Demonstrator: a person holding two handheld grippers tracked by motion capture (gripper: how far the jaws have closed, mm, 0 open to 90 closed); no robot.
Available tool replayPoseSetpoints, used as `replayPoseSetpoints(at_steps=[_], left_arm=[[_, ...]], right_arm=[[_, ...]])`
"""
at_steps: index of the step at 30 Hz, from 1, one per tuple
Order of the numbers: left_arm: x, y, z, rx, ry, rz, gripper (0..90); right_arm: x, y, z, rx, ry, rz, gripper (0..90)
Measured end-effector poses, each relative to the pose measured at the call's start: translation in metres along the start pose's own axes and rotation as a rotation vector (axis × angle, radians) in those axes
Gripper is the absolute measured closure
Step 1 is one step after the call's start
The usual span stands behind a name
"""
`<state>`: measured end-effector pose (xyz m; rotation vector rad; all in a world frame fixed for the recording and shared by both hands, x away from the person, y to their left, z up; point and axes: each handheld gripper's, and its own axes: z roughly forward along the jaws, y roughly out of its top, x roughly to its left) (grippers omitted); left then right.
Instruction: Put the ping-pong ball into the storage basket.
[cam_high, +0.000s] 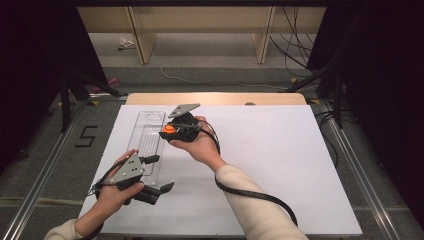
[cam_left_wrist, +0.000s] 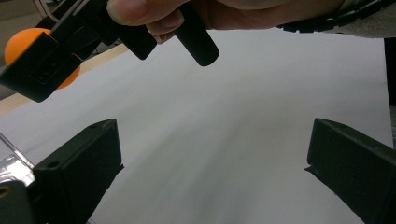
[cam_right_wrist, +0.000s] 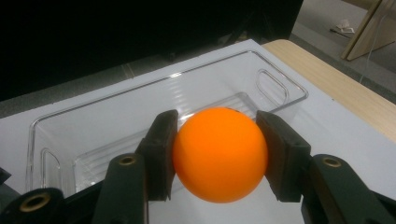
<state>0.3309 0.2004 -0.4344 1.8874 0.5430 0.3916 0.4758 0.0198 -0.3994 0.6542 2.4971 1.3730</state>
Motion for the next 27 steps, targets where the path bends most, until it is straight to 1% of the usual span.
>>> replayPoseSetpoints(at_steps=[27], left_arm=[[-0.001, 0.0, 0.001, 0.0, -0.004, 0.003, 2.7]], right_arm=[[0.003, 0.009, 0.014, 0.016, 0.013, -0.012, 51.6]])
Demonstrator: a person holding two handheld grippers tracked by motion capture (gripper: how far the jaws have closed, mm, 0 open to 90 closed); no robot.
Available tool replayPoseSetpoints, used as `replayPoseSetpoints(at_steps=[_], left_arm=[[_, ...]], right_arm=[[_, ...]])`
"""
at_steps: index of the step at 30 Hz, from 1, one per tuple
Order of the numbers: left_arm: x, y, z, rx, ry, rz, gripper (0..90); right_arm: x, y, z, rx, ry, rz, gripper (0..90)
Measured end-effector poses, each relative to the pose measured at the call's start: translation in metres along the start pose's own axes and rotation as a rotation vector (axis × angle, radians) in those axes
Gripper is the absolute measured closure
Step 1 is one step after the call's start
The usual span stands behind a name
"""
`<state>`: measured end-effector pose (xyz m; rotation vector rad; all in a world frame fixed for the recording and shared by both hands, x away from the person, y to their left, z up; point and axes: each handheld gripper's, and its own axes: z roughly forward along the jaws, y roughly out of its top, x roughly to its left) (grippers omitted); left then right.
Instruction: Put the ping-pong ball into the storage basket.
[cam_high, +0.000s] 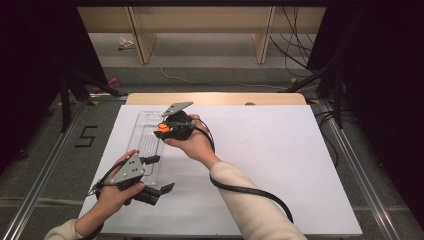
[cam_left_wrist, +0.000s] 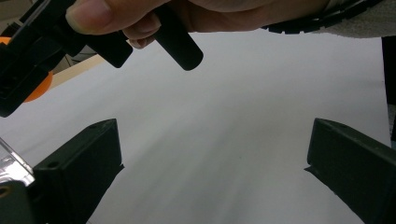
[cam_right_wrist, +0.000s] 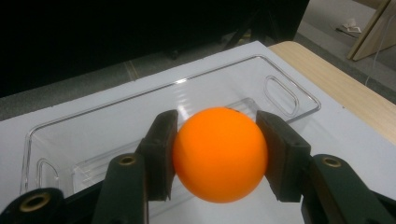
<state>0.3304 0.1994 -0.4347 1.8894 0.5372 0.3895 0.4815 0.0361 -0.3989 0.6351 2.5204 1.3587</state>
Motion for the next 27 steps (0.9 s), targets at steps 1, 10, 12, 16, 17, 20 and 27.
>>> replayPoseSetpoints(at_steps=[1, 10, 12, 16, 17, 20, 27], left_arm=[[0.0, 0.0, 0.0, 0.0, 0.0, 0.0, 2.7], [-0.0001, -0.0001, 0.0002, 0.002, -0.001, 0.001, 2.7], [-0.0001, 0.0, 0.0001, 0.001, -0.002, 0.002, 2.7], [-0.0001, 0.0, 0.0001, 0.001, -0.001, 0.002, 2.7], [-0.0001, 0.0, 0.0001, 0.001, -0.001, 0.002, 2.7], [-0.0001, -0.0001, 0.0001, 0.002, -0.003, 0.002, 2.7], [-0.0002, -0.0001, 0.0001, 0.003, -0.004, 0.003, 2.7]], right_arm=[[0.0001, 0.0002, 0.0003, 0.001, 0.001, 0.0, 51.6], [0.0009, 0.0018, 0.0036, 0.002, 0.005, -0.002, 51.6], [0.0012, 0.0025, 0.0042, 0.004, 0.006, -0.002, 51.6], [0.0021, 0.0049, 0.0054, 0.005, 0.007, -0.006, 51.6], [0.0021, 0.0049, 0.0054, 0.005, 0.007, -0.006, 51.6], [0.0023, 0.0071, 0.0067, 0.007, 0.008, -0.012, 51.6], [0.0034, 0.01, 0.0101, 0.015, 0.014, -0.015, 51.6]])
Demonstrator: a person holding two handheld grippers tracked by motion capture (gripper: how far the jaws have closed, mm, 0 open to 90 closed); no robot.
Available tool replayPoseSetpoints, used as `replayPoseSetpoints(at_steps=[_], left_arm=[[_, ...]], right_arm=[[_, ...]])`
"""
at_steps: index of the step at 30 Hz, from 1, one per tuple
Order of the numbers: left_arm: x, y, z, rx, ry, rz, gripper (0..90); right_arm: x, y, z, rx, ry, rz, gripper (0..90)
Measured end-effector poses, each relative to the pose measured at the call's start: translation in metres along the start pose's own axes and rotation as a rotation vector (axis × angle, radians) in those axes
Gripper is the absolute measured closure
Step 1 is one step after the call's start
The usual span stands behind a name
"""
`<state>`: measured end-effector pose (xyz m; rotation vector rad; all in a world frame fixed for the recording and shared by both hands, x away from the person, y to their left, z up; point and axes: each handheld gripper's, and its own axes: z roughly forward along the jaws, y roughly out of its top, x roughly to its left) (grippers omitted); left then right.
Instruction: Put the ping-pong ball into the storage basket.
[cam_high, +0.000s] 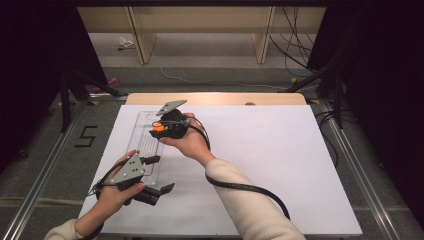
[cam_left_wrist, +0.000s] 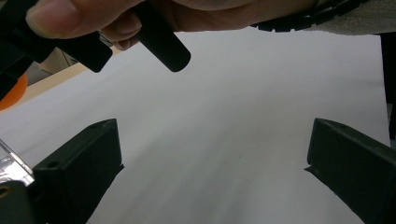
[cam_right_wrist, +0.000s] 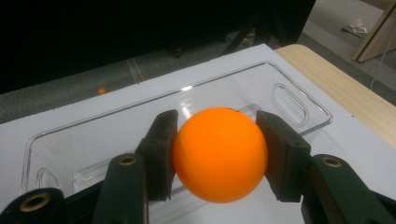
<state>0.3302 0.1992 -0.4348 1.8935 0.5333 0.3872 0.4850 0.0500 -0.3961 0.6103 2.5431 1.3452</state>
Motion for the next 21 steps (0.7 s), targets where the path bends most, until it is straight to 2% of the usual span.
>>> replayPoseSetpoints(at_steps=[21], left_arm=[[0.0, 0.0, 0.0, 0.001, -0.005, 0.005, 2.7]], right_arm=[[0.003, 0.008, 0.014, 0.018, 0.017, -0.013, 51.6]])
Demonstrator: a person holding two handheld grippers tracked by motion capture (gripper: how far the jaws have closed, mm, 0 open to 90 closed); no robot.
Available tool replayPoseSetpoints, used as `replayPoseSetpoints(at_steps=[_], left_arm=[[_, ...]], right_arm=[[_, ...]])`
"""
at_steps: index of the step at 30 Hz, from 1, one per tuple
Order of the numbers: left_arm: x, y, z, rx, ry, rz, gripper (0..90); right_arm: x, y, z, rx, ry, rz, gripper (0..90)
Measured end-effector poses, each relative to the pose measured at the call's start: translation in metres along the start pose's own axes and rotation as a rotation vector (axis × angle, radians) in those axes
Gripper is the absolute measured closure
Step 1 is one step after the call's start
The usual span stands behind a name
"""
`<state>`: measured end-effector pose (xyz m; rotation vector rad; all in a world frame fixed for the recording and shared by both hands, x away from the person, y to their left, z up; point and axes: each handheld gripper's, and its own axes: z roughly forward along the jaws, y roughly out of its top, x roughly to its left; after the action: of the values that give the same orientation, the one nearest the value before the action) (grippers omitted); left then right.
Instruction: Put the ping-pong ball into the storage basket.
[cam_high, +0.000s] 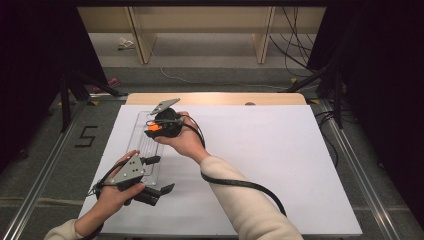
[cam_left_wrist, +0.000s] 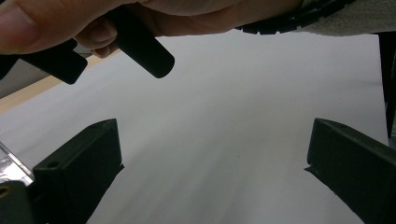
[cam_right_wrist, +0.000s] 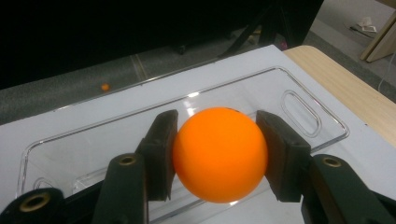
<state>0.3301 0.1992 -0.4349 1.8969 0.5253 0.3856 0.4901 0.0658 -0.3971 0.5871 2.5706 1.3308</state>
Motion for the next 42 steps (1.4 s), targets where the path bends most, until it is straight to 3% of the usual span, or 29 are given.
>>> replayPoseSetpoints(at_steps=[42], left_arm=[[-0.001, 0.0, 0.0, 0.004, -0.002, 0.012, 2.8]], right_arm=[[0.006, 0.013, 0.018, 0.015, 0.026, -0.029, 51.6]])
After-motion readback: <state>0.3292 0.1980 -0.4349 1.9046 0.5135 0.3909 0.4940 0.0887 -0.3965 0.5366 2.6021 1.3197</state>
